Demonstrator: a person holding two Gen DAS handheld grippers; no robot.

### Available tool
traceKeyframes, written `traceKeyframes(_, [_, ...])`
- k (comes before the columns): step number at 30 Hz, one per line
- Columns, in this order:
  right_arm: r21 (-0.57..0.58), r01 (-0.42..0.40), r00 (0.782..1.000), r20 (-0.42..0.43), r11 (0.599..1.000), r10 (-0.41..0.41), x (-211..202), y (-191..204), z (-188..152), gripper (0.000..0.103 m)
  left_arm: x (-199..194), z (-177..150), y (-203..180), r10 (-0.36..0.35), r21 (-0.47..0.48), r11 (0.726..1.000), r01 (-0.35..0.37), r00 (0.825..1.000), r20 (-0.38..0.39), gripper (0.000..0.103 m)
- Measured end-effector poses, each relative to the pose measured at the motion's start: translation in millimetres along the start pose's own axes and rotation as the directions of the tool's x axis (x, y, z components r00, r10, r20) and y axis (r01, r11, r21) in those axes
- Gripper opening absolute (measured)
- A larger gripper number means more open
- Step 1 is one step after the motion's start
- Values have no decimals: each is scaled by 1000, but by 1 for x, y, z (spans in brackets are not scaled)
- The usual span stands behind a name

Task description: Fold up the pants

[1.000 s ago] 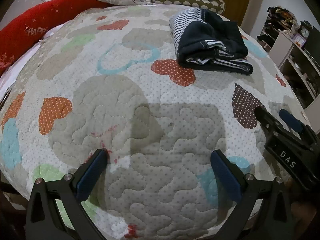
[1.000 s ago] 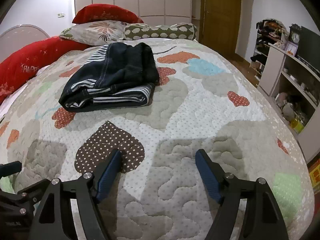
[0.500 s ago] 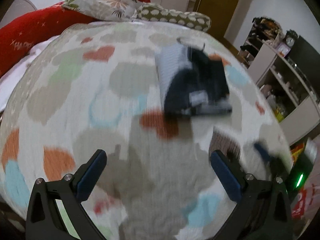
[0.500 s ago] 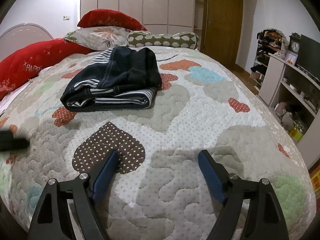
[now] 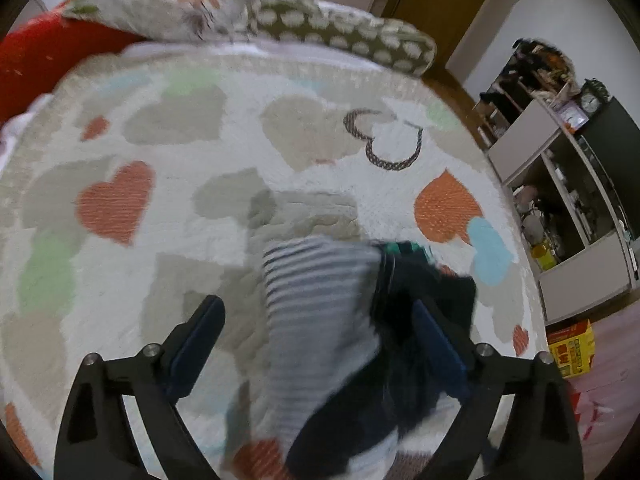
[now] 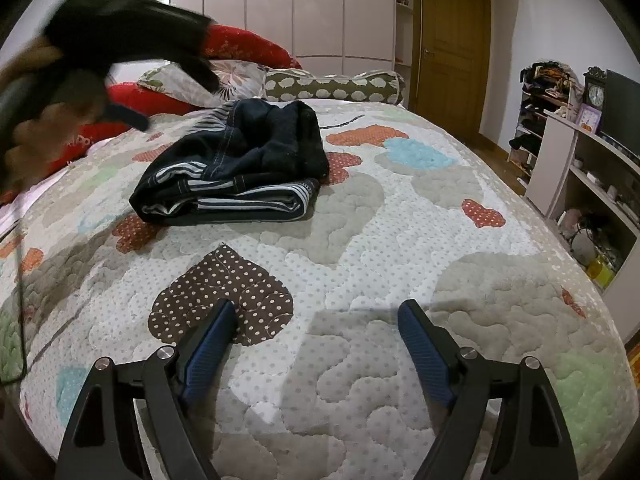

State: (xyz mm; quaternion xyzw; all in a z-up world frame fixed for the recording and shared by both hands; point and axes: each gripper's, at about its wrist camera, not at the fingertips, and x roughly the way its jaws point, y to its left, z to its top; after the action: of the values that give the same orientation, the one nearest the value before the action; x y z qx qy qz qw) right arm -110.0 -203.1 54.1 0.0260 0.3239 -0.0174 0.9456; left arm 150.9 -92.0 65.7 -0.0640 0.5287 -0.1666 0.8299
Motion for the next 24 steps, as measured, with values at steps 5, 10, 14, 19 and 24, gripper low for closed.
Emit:
traceKeyframes(5, [-4,1,1000,9,1000,-1,0,0,-1,87,49,12,-21,44,38,998,-41,995,-85,94])
traceKeyframes(10, [-8,3,1000,12,1000,-3,0,1,-2,87,47,16,-11,-23,-9,1000,22,996,-85,94])
traceKeyframes(14, [-7,-2,1000,-7,1000,2,-1,0,1,87,1,9,8,-107,-41,993,106,994,-3,94])
traceKeyframes(19, [31,-60,992,110,998,56,-40,-12,47,86,-34,-20,21,-15,20,1000,14,998,69,94])
traceKeyframes(24, [-33,7,997,77,999,-4,-9,-9,124,86,-17,-51,22,1,12,1000,-1,1000,17,94])
